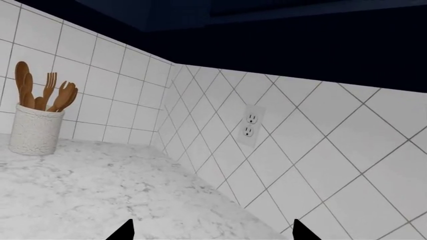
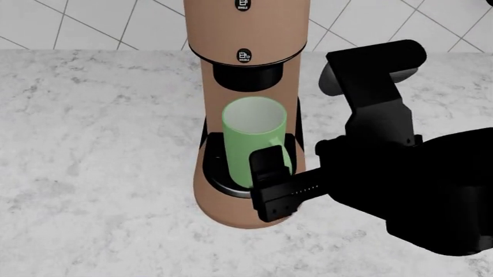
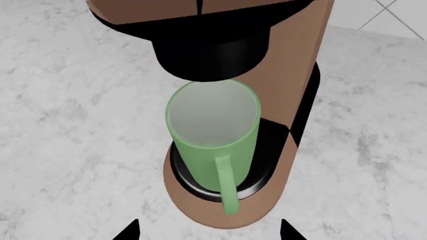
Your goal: Pick the mug from under the coffee machine dispenser and place it on the counter.
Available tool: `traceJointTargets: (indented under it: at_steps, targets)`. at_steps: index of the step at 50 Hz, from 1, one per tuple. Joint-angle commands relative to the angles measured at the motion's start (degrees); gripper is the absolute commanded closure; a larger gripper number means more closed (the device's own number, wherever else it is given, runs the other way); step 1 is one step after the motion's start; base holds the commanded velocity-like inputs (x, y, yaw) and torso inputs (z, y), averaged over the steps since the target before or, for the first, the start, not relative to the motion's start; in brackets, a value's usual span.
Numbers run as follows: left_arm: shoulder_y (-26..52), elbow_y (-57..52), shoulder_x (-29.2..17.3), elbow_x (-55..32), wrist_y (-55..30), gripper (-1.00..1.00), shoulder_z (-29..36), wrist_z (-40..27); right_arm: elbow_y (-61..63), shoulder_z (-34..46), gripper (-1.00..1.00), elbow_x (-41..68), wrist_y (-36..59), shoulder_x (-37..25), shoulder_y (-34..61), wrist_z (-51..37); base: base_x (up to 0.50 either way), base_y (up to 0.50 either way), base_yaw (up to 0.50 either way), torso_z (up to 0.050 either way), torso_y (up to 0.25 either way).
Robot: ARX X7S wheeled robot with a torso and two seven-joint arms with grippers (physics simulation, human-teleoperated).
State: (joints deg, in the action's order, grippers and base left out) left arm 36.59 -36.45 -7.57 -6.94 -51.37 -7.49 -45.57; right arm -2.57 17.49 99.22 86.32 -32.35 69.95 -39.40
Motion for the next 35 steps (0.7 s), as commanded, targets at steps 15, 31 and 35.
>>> traceJointTargets:
  at_steps: [15, 31, 35]
  targets:
    - [-0.36, -0.38, -0.65, -0.97, 0.36, -1.0, 0.27, -0.88, -8.16, 12.76, -1.0, -21.83, -7.25, 1.62, 3.93, 22.0, 0.0, 0.0, 0.0, 0.0, 0.0]
    - [-0.36, -0.28, -0.9, -1.63, 0.57, -1.0, 0.19, -1.41, -12.4, 17.52, -1.0, -27.45, -11.4, 3.41, 5.71, 28.65, 0.0, 0.0, 0.0, 0.0, 0.0]
    - [-0.33, -0.34, -1.0, -1.75, 0.47, -1.0, 0.27, -1.56, -12.61, 17.95, -1.0, -27.47, -11.72, 3.7, 5.38, 29.44, 0.0, 0.0, 0.0, 0.0, 0.0]
